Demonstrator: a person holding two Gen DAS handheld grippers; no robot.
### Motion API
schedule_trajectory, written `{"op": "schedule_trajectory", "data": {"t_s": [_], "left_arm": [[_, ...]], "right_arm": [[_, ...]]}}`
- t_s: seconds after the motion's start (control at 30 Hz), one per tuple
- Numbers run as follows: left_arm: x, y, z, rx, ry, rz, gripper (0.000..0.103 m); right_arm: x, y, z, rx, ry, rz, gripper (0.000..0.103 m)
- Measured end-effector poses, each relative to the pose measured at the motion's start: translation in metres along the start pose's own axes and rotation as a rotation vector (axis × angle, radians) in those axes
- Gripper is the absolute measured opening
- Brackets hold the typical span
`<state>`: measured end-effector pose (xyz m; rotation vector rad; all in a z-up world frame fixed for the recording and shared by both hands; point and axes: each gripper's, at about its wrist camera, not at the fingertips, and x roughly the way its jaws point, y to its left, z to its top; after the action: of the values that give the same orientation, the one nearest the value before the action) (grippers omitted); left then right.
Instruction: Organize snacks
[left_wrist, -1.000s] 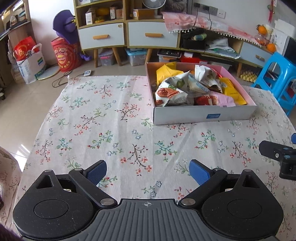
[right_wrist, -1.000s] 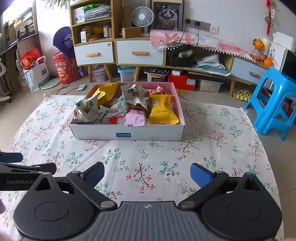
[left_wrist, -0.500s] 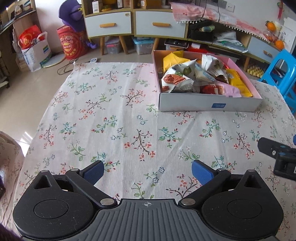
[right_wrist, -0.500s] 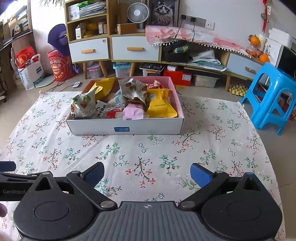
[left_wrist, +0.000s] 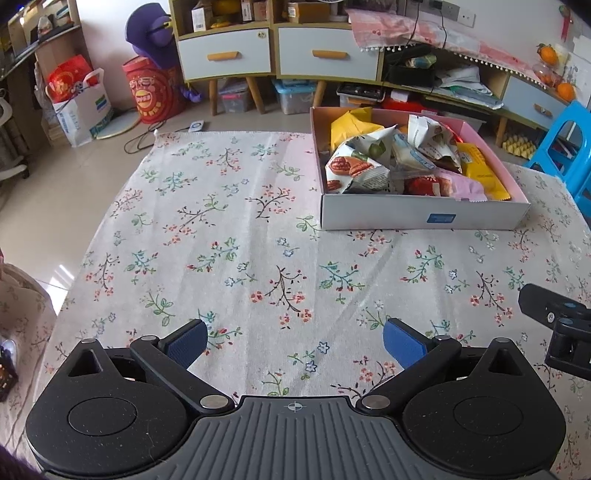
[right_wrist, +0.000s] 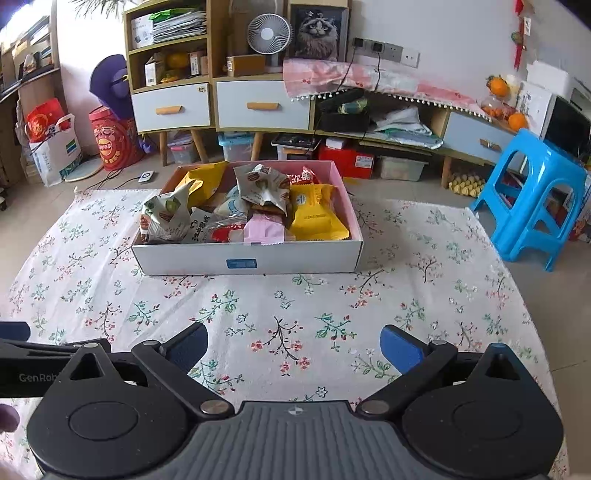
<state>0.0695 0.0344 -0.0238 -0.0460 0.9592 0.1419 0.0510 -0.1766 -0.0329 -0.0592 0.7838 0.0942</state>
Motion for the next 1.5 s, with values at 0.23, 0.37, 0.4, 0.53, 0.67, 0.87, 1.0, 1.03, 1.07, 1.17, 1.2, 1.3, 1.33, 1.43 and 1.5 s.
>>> {"op": "schedule_trajectory", "data": {"t_s": [0.23,0.37,0.4,0.53,0.67,0.87,1.0,1.03,1.07,1.17,1.2,1.3,1.33,1.43,1.5], "left_arm": [[-0.001,0.005,0.0,-0.013,0.005,0.007,0.102],[-0.002,0.006,-0.001,-0.016,0.01,0.004,0.102],[-0.003,0.006,-0.001,-0.017,0.01,0.003,0.102],[-0.004,0.005,0.0,-0.017,0.008,-0.002,0.102],[-0.007,0.003,0.001,-0.02,0.007,-0.005,0.102],[-0.007,0.002,-0.002,-0.024,0.019,-0.011,0.102],[-0.01,0.0,-0.007,-0.001,0.014,-0.01,0.102],[-0.012,0.0,-0.009,0.007,0.015,-0.015,0.102],[-0.014,-0.001,-0.011,0.01,0.012,-0.019,0.102],[-0.016,-0.005,-0.019,0.042,0.002,-0.009,0.102],[-0.015,-0.006,-0.022,0.05,0.007,-0.009,0.102],[-0.01,-0.009,-0.028,0.061,0.039,-0.019,0.102],[-0.009,-0.01,-0.029,0.06,0.049,-0.022,0.102],[-0.007,-0.009,-0.031,0.056,0.059,-0.031,0.102],[-0.008,-0.007,-0.03,0.049,0.052,-0.025,0.102]], "right_arm": [[0.007,-0.003,-0.002,0.002,0.028,-0.017,0.091],[0.008,-0.007,-0.002,0.006,0.018,-0.028,0.091],[0.008,-0.008,-0.002,0.006,0.016,-0.036,0.091],[0.01,-0.009,-0.003,0.003,0.029,-0.033,0.091],[0.007,-0.013,-0.003,0.012,0.016,-0.037,0.091],[-0.001,-0.021,0.001,0.026,-0.027,-0.049,0.091],[-0.004,-0.024,-0.002,0.038,-0.029,-0.027,0.091],[-0.004,-0.025,-0.003,0.039,-0.026,-0.023,0.091],[-0.004,-0.025,-0.004,0.038,-0.022,-0.023,0.091],[-0.003,-0.025,-0.007,0.04,-0.012,-0.015,0.091],[-0.003,-0.025,-0.008,0.041,-0.006,-0.008,0.091],[-0.004,-0.023,-0.01,0.039,0.004,0.016,0.091],[-0.005,-0.022,-0.011,0.035,0.006,0.02,0.091],[-0.007,-0.024,-0.012,0.037,0.006,0.021,0.091],[-0.007,-0.027,-0.011,0.048,0.009,0.021,0.091]]}}
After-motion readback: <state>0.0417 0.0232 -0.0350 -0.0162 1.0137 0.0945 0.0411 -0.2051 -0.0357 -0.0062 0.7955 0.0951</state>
